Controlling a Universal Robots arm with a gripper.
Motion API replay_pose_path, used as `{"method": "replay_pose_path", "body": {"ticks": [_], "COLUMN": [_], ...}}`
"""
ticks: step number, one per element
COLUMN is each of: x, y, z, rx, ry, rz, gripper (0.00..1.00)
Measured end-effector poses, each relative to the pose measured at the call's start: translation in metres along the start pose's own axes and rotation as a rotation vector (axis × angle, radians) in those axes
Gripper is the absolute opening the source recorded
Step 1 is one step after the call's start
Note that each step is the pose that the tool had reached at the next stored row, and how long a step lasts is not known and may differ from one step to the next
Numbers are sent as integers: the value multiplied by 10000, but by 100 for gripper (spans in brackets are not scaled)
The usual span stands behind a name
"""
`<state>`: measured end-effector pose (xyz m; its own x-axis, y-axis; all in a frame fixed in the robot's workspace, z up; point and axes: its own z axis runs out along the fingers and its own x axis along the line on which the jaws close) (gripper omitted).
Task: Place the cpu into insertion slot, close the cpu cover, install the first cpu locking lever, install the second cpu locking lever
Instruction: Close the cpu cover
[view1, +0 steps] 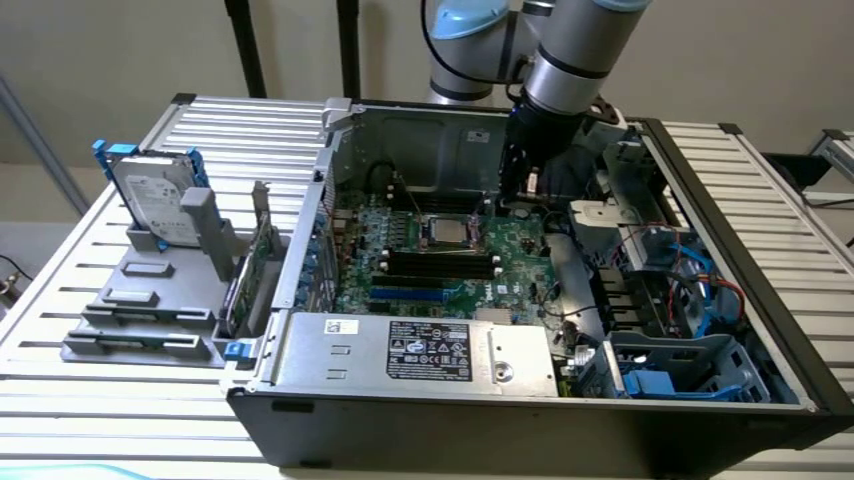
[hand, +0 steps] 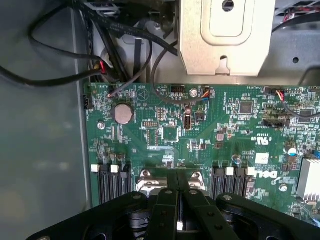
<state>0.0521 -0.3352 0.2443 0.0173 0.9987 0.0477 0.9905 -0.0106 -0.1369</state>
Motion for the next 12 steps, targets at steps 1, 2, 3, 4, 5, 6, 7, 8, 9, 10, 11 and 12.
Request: {"method": "replay_pose_path", "body": {"ticks": [1,2,3,4,5,6,7,8,9,10,11,12], "x": [0,0,-1,-1,-1,-1,-1,-2,-2,-2,-3,-3], "y": [-16,-34,-50,-69,-88,-109,-129,-149,-170,-190,-212,-233], "z": [1,1,2,2,3,3,4,4,6,7,9,11], "rx": [20,41,59,79,100,122,143,163,182,200,217,233], "ry": [0,-3,-4,-6,-7,-8,-9,-9,-10,-10,-12,-12], "rz": [-5,-9,-15,-19,-21,-24,-26,-27,-31,-34,-35,-39], "gripper": [11,11,11,11,11,11,11,11,11,11,11,11]}}
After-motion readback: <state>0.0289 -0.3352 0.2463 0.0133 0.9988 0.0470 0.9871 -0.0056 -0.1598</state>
